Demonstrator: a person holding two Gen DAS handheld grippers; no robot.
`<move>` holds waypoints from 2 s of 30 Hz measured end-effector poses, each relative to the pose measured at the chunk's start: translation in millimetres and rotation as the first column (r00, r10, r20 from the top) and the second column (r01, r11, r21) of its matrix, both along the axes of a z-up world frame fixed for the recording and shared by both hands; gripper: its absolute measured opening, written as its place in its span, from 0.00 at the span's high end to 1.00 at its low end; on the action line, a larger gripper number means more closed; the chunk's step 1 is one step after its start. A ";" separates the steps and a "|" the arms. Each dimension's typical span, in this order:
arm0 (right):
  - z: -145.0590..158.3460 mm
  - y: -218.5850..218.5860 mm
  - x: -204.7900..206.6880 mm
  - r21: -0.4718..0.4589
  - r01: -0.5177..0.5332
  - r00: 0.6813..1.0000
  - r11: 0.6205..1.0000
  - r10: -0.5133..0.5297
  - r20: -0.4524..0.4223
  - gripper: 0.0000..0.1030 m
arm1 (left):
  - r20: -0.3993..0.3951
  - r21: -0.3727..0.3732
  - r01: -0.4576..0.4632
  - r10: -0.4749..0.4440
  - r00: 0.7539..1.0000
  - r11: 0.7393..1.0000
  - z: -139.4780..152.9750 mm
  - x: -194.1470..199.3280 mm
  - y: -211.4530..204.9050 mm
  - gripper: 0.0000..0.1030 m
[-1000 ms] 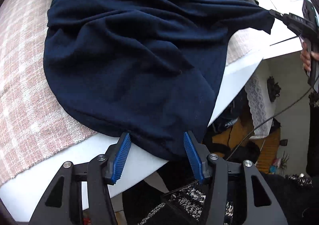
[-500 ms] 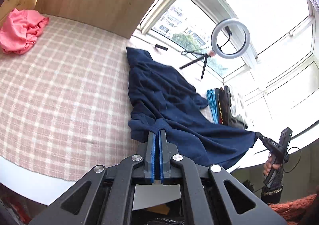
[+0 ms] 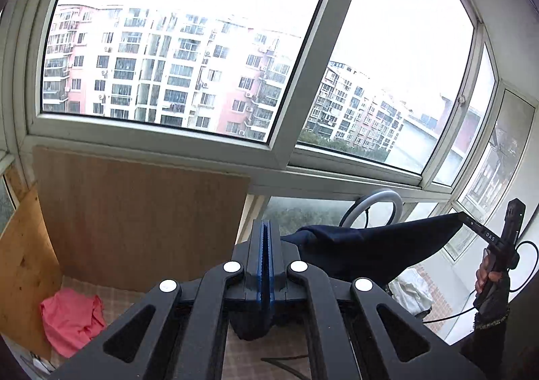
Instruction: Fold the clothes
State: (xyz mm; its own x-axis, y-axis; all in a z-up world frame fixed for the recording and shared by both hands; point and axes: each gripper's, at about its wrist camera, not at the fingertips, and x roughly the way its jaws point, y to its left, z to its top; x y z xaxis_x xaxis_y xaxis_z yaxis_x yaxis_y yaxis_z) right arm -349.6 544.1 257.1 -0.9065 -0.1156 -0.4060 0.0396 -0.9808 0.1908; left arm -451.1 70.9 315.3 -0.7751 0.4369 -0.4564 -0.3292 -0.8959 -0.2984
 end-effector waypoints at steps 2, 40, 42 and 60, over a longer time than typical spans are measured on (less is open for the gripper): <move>60.1 4.5 19.1 0.046 0.056 0.995 0.997 -0.052 -0.084 0.98 | -0.099 -0.046 0.012 -0.017 0.995 0.999 53.6 23.2 -7.1 0.99; -327.0 11.9 156.4 0.089 0.137 0.777 0.987 -0.163 0.609 0.43 | 0.578 -0.193 0.052 0.071 0.813 0.980 -402.6 42.5 -162.3 0.73; -345.2 14.5 108.8 0.072 0.146 0.797 0.987 -0.161 0.582 0.43 | 0.576 -0.237 0.014 0.129 0.807 0.971 -425.1 -1.0 -151.5 0.73; -457.3 65.6 -144.6 -0.195 0.195 0.788 0.961 -0.035 0.614 0.43 | 0.622 -0.300 -0.127 0.295 0.726 0.946 -495.4 -174.9 -142.8 0.58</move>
State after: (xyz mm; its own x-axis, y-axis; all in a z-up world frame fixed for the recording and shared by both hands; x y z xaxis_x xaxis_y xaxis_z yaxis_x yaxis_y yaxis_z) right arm -494.2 609.7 -200.2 -0.4999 -0.1899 -0.8450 -0.2713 -0.8922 0.3610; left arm -626.0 -71.9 -180.1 -0.3095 0.1215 -0.9431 0.0770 -0.9853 -0.1522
